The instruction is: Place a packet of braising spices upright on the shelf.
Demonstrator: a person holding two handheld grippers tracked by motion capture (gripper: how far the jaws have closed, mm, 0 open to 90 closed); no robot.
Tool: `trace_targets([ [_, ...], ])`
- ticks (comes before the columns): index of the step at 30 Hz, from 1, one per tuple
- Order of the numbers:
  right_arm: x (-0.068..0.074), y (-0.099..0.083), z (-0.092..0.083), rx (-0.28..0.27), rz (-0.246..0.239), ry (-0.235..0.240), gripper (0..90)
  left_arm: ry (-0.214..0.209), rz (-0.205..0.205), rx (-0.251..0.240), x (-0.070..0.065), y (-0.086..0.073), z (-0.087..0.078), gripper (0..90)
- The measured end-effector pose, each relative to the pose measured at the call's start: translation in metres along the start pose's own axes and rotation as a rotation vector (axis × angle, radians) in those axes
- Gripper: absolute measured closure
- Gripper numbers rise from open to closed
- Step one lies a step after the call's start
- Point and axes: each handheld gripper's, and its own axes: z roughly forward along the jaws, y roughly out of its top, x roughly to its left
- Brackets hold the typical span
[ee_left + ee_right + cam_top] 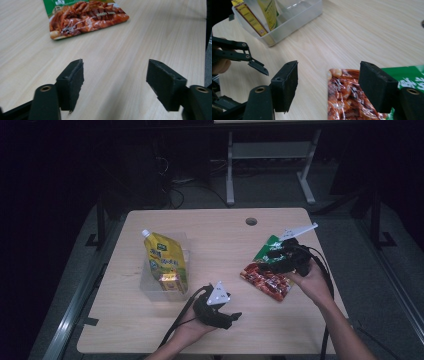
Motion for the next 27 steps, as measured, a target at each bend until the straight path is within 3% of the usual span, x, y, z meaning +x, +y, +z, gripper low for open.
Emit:
trace_targets([
  [3,-0.003,-0.004,-0.003,0.011,0.004,-0.011,30.5,-0.001,-0.011,-0.012,0.004,0.005,0.000,33.7],
  [8,-0.012,-0.014,-0.010,0.006,0.034,-0.025,29.0,-0.004,0.003,-0.006,0.010,0.014,0.003,39.1],
  [15,-0.020,-0.023,-0.020,-0.010,0.058,-0.055,26.9,-0.039,0.005,-0.011,0.013,0.023,0.014,50.7],
  [21,-0.026,-0.030,-0.025,-0.001,0.127,-0.069,24.6,-0.054,0.014,-0.003,0.019,0.031,0.024,57.1],
  [27,-0.031,-0.036,-0.027,-0.001,0.152,-0.107,24.2,-0.049,0.015,0.009,0.025,0.040,0.034,64.9],
])
